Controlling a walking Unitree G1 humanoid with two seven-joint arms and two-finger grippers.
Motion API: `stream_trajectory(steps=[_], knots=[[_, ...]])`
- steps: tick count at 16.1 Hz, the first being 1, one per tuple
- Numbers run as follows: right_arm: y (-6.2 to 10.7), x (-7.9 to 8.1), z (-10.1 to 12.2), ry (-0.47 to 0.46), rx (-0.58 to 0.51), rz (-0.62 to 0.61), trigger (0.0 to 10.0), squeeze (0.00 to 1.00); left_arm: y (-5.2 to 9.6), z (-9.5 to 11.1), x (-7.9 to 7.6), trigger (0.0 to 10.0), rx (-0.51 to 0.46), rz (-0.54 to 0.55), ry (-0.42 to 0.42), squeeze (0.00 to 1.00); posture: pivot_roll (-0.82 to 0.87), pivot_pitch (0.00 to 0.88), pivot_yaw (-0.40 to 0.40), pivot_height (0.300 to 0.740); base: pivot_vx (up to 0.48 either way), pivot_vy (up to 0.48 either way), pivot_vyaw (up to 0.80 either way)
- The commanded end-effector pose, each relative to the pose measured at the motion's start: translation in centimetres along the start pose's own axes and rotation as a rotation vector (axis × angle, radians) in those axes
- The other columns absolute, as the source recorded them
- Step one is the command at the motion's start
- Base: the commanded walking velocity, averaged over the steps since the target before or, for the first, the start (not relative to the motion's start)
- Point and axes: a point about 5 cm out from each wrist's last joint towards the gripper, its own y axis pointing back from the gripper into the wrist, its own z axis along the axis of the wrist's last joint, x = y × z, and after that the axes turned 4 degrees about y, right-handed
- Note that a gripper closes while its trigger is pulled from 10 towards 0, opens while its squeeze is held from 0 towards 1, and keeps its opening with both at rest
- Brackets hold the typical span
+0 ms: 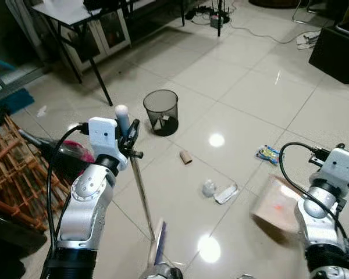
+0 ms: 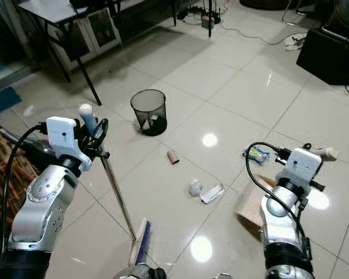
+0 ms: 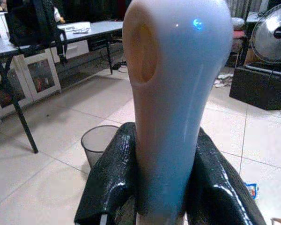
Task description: Sweep floor
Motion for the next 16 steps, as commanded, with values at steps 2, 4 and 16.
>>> stream_trajectory(steps=[2, 4, 16], knots=[[-0.8, -0.4, 1.6, 0.053, -0.103, -0.010, 0.0, 0.00, -0.5, 0.8, 0.6, 10.0, -0.030, 0.007, -0.003, 0.00, 0.02, 0.000, 0.168, 0.740, 0.000, 0.000, 0.00], [-0.9, -0.7, 2.0, 0.084, -0.131, -0.020, 0.0, 0.00, -0.7, 0.7, 0.5, 10.0, -0.031, 0.003, 0.000, 0.00, 0.01, 0.000, 0.173, 0.740, 0.000, 0.000, 0.00], [-0.6, -0.2, 6.8, -0.302, -0.245, 0.291, 0.0, 0.00, 1.2, 0.0, 1.1, 10.0, -0.029, 0.077, 0.009, 0.00, 0.03, 0.019, 0.093, 0.740, 0.000, 0.000, 0.00]])
